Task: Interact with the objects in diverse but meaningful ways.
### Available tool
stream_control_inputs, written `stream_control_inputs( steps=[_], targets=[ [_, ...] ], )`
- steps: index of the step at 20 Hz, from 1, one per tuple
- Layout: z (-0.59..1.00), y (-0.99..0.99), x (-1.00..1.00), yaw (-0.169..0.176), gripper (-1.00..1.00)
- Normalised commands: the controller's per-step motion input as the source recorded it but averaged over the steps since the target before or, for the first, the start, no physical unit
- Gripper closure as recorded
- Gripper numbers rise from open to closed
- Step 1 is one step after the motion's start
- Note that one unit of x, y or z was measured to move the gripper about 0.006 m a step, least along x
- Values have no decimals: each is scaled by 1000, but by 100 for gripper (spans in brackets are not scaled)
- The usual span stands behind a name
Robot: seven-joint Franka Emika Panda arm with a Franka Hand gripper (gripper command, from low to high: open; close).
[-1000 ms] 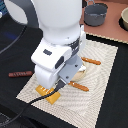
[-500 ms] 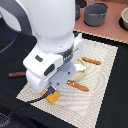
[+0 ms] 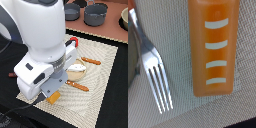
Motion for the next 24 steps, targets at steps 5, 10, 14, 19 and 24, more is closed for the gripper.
stream_control_inputs(
  steps=[5,10,14,19,24],
  targets=[
    [-312,-89,-30,-8,-100],
    [-295,-137,-13,-6,-100],
    [-225,-117,-1,-5,100],
    [-230,-81,0,0,100],
    [-243,-78,0,0,100]
  ],
)
